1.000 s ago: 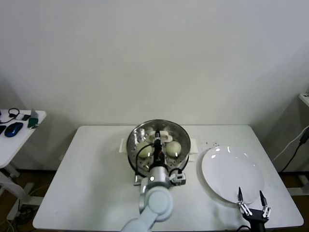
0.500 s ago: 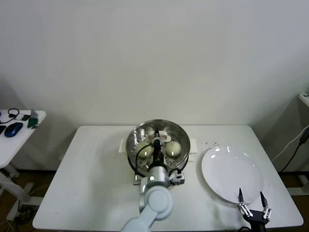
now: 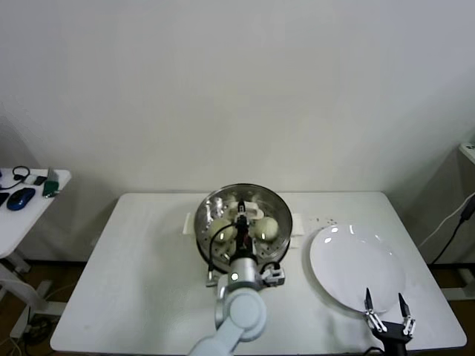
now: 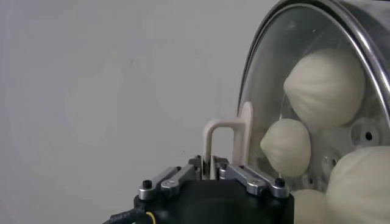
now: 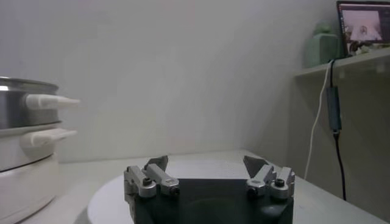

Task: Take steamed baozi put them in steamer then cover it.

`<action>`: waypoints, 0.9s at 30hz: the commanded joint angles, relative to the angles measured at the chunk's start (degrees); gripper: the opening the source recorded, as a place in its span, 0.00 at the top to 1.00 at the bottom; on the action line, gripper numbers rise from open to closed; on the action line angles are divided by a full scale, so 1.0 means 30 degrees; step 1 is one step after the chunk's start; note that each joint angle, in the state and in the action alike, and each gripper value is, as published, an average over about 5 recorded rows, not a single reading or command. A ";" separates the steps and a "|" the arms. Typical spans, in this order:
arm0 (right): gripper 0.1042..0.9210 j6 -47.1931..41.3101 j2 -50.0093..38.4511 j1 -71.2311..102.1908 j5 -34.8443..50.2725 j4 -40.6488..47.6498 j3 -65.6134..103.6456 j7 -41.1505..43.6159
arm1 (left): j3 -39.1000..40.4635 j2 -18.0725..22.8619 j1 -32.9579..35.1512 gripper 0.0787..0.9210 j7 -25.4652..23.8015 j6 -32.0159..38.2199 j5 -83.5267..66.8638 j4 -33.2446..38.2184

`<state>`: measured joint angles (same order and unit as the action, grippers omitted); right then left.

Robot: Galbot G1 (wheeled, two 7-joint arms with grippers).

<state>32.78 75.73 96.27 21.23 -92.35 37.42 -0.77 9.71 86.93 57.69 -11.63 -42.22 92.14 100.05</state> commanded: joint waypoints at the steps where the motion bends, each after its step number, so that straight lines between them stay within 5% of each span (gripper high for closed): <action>1: 0.12 -0.0087 0.0041 -0.0029 -0.0036 0.0002 -0.0016 0.0023 | 0.0815 -0.0296 -0.0402 0.79 -0.0007 -0.0070 -0.2079 0.1333; 16: 0.12 -0.0487 0.0060 -0.0152 -0.0140 -0.0047 -0.0032 0.0408 | 0.0087 -0.3384 0.1872 0.28 0.0011 -0.0003 -0.4161 0.5736; 21: 0.12 -0.1736 -0.0081 0.0348 0.0479 -0.1069 -0.0175 -0.0196 | -0.2500 -0.4488 0.3643 0.14 0.2638 0.2038 -0.8875 0.8012; 27: 0.12 -0.2300 -0.0577 0.1063 -0.0663 -0.2326 0.0067 -0.0581 | -0.8886 -0.5196 0.6244 0.12 0.7136 0.8917 -2.1844 0.9141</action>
<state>29.27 75.19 97.27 21.32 -94.79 37.07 -0.59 5.14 76.31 65.30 -6.36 -42.14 72.57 118.41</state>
